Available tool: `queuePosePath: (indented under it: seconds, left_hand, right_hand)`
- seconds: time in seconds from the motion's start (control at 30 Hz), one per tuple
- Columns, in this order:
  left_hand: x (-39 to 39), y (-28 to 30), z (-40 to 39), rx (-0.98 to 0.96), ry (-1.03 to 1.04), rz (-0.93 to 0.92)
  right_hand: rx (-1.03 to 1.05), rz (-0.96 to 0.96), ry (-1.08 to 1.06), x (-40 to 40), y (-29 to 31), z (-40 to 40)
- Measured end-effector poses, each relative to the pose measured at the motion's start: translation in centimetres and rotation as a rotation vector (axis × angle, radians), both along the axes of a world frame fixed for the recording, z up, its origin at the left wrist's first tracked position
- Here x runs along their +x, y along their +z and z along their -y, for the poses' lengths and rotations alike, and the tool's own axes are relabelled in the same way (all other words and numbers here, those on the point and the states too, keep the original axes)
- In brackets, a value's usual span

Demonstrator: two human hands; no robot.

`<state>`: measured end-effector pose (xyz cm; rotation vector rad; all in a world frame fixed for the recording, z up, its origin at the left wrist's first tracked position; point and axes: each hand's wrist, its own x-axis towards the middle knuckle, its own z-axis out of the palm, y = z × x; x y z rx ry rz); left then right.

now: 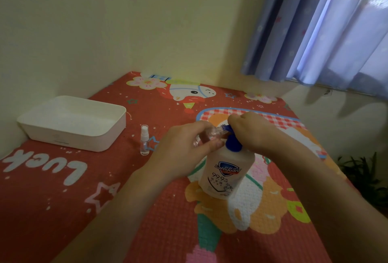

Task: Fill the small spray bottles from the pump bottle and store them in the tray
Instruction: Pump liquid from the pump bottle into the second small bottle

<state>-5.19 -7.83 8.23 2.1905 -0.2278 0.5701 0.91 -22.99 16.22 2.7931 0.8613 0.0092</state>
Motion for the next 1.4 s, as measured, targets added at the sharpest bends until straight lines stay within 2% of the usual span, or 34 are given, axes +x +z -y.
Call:
queuePosePath:
  seconds: [0.23,0.7,1.0,1.4]
  left_hand:
    - [-0.1,-0.4,-0.2,0.006,0.007,-0.016]
    - [0.0,0.3,0.0,0.0,-0.017,0.007]
    - [0.0,0.1,0.1,-0.034,-0.007,0.0]
    - [-0.1,-0.8,0.3,-0.071,0.001,-0.016]
  right_hand:
    - [0.003,0.029,0.001,0.3,-0.9,-0.3]
    - [0.13,-0.053,0.021,0.2,0.0,0.4]
    - [0.01,0.009,-0.003,0.1,-0.2,0.1]
    - [0.018,0.021,0.016,0.1,-1.1,0.0]
